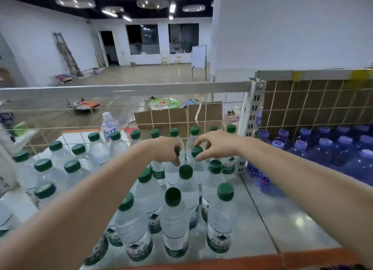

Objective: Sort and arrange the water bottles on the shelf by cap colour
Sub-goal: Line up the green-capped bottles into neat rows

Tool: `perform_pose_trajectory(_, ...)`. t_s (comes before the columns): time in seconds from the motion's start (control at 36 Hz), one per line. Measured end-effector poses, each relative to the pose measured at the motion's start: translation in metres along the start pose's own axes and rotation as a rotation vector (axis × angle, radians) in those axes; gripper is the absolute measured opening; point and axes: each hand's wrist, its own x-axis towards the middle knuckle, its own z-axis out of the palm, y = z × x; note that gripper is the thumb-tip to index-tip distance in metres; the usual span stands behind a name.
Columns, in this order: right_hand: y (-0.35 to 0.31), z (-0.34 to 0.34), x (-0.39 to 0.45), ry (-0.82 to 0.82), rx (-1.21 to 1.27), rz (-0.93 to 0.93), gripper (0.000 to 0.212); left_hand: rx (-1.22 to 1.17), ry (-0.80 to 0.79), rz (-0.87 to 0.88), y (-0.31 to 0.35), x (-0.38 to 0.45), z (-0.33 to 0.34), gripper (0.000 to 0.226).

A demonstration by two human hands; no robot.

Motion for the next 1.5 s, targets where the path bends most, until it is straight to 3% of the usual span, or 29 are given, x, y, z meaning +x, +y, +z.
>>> perform_pose_trajectory(0.06,0.001,0.010,0.004,-0.001,-0.028,-0.030,0.063,-0.017,0.011,-0.002,0.001,0.003,0.006,0.036)
perform_pose_trajectory(0.25,0.012,0.009,0.008,0.038,0.033,-0.056,0.028,-0.001,0.054,0.049,0.012,0.012,0.007,0.016)
perform_pose_trajectory(0.47,0.053,-0.006,0.006,0.075,0.121,0.025,0.021,-0.020,0.054,0.117,0.033,0.039,-0.002,0.016)
perform_pose_trajectory(0.97,0.105,-0.024,0.014,0.152,0.084,0.178,0.037,-0.118,0.105,0.142,0.070,0.096,-0.002,0.024)
perform_pose_trajectory(1.5,0.110,-0.017,0.013,0.189,0.013,0.152,0.034,-0.165,0.129,0.066,0.090,0.104,0.004,0.042)
